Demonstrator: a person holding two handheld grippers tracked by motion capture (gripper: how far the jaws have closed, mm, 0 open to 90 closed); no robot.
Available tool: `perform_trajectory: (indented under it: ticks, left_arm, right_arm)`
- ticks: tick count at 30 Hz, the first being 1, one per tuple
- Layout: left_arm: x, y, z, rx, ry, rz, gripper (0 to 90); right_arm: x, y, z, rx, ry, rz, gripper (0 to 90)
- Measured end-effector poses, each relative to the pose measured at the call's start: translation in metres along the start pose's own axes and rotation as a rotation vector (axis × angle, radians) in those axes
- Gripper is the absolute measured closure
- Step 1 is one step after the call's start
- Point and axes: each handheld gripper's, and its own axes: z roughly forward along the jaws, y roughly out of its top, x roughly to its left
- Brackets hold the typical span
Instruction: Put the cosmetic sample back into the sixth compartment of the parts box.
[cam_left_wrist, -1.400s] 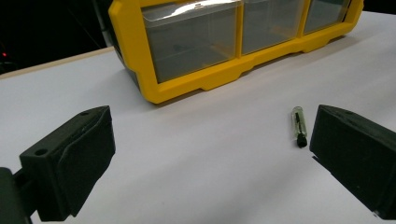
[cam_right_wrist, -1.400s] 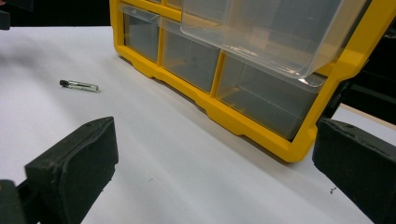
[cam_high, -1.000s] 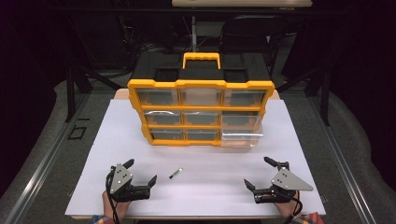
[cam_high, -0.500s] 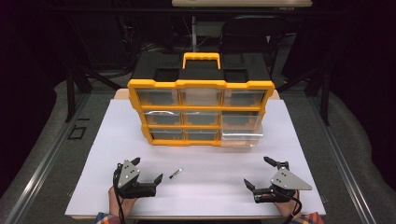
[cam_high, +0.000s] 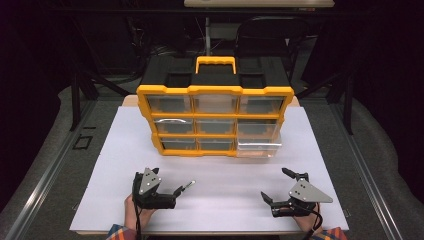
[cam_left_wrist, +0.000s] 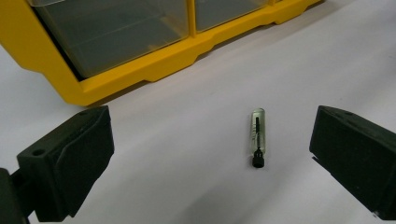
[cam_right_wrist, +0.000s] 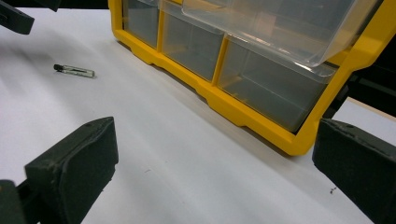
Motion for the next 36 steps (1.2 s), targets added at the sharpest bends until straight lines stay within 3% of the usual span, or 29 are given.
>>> perform_trajectory:
  ticks: [20,29,36]
  left_arm:
    - [-0.012,0.01,0.027,0.114,-0.03,0.047,0.7]
    - [-0.015,0.011,0.038,0.14,-0.064,0.061,19.4]
    - [-0.016,0.011,0.046,0.173,-0.114,0.073,43.3]
  right_arm:
    - [0.001,-0.001,0.0,0.008,0.005,-0.001,0.0]
    - [0.001,-0.001,0.0,0.011,0.008,-0.001,0.0]
    - [0.0,-0.001,0.0,0.014,0.011,0.0,0.0]
